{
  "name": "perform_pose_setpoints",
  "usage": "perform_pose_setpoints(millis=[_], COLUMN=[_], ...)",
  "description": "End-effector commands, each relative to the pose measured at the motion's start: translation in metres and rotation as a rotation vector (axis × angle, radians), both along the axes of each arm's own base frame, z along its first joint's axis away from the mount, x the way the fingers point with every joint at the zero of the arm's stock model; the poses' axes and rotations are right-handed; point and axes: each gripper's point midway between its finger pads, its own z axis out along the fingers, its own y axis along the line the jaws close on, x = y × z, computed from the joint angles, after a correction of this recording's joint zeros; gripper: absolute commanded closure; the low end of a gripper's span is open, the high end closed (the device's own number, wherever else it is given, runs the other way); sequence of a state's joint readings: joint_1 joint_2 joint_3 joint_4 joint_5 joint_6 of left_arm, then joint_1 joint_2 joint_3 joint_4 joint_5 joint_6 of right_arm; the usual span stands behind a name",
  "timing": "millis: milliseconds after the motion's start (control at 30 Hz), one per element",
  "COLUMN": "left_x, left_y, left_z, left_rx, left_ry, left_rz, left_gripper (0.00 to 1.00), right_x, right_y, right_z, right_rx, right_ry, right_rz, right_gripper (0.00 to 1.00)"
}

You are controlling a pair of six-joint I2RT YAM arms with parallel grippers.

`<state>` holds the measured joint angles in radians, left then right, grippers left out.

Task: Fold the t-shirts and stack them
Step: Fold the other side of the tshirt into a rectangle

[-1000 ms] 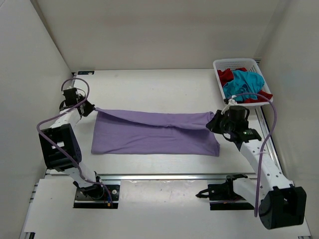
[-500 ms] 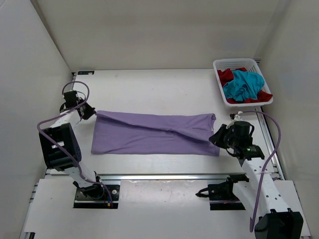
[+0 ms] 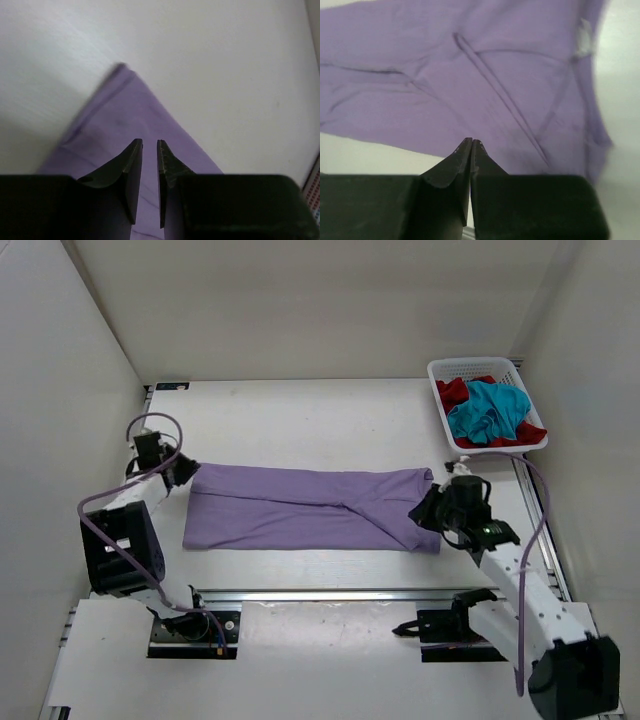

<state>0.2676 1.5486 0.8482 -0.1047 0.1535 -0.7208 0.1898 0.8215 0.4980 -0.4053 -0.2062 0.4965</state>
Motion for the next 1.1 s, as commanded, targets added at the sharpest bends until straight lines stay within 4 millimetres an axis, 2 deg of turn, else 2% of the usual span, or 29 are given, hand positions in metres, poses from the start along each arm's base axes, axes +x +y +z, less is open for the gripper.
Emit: perform_pose_setpoints(millis=[0, 33, 67, 100, 133, 167, 200, 233, 267, 300, 333, 367, 400, 467, 500, 533, 600, 667, 733, 833, 1000, 1033, 1067], left_x=[0.029, 0.029, 0.026, 0.029, 0.024, 0.021, 0.016, 0.008, 0.001, -0.003, -0.010, -0.016, -0.024, -0.037, -0.045, -0.049, -0.062, -0.072, -0.078, -0.086, -0.096, -0.095, -0.097], left_y=[-0.048, -0.063, -0.073, -0.086, -0.098, -0.097, -0.118, -0.129, -0.142, -0.147, -0.161, -0.175, -0.177, -0.207, -0.210, -0.222, -0.237, -0.248, -0.250, -0.248, -0.244, -0.245, -0.247], left_z=[0.050, 0.047, 0.043, 0.044, 0.037, 0.030, 0.028, 0.023, 0.022, 0.015, 0.016, 0.018, 0.013, 0.017, 0.011, 0.014, 0.006, -0.002, -0.009, -0.016, -0.023, -0.020, -0.020], left_rx=[0.052, 0.052, 0.034, 0.019, 0.005, 0.000, -0.021, -0.036, -0.039, -0.028, -0.015, -0.004, 0.007, -0.007, -0.014, -0.016, -0.036, -0.050, -0.052, -0.068, -0.086, -0.092, -0.100], left_ry=[-0.166, -0.165, -0.159, -0.180, -0.178, -0.174, -0.174, -0.174, -0.182, -0.168, -0.169, -0.180, -0.168, -0.204, -0.194, -0.215, -0.200, -0.180, -0.163, -0.158, -0.150, -0.163, -0.169], left_rz=[-0.118, -0.150, -0.172, -0.195, -0.216, -0.210, -0.259, -0.286, -0.318, -0.337, -0.382, -0.418, -0.428, -0.501, -0.507, -0.533, -0.583, -0.624, -0.644, -0.635, -0.626, -0.625, -0.628], left_gripper=[0.71, 0.71, 0.72, 0.73, 0.73, 0.74, 0.76, 0.77, 0.79, 0.78, 0.78, 0.79, 0.79, 0.78, 0.79, 0.78, 0.78, 0.79, 0.79, 0.80, 0.81, 0.81, 0.81], right_x=[0.046, 0.056, 0.065, 0.080, 0.091, 0.098, 0.109, 0.118, 0.122, 0.128, 0.133, 0.134, 0.133, 0.131, 0.129, 0.127, 0.125, 0.120, 0.119, 0.110, 0.109, 0.107, 0.109], right_y=[0.031, 0.038, 0.044, 0.052, 0.060, 0.064, 0.068, 0.070, 0.068, 0.068, 0.067, 0.065, 0.066, 0.068, 0.071, 0.070, 0.073, 0.075, 0.075, 0.082, 0.086, 0.085, 0.087], right_z=[0.019, 0.009, 0.012, 0.014, 0.011, 0.002, 0.010, 0.006, -0.008, -0.004, -0.010, -0.021, -0.026, -0.037, -0.041, -0.045, -0.054, -0.058, -0.056, -0.058, -0.058, -0.061, -0.059], right_rx=[-0.027, -0.030, -0.029, -0.016, 0.001, 0.007, 0.009, -0.009, -0.036, -0.032, -0.031, -0.036, -0.031, -0.036, -0.038, -0.036, -0.046, -0.045, -0.051, -0.059, -0.066, -0.066, -0.053], right_ry=[-0.132, -0.124, -0.145, -0.163, -0.163, -0.145, -0.167, -0.173, -0.143, -0.154, -0.141, -0.119, -0.104, -0.082, -0.077, -0.062, -0.036, -0.021, -0.034, -0.029, -0.024, -0.014, -0.012], right_rz=[0.078, 0.085, 0.102, 0.133, 0.156, 0.165, 0.171, 0.171, 0.170, 0.167, 0.159, 0.160, 0.168, 0.167, 0.179, 0.178, 0.187, 0.198, 0.191, 0.221, 0.241, 0.243, 0.248], right_gripper=[1.00, 1.00, 1.00, 0.95, 0.90, 0.83, 0.79, 0.73, 0.71, 0.70, 0.68, 0.68, 0.68, 0.67, 0.67, 0.67, 0.67, 0.67, 0.67, 0.67, 0.67, 0.68, 0.75])
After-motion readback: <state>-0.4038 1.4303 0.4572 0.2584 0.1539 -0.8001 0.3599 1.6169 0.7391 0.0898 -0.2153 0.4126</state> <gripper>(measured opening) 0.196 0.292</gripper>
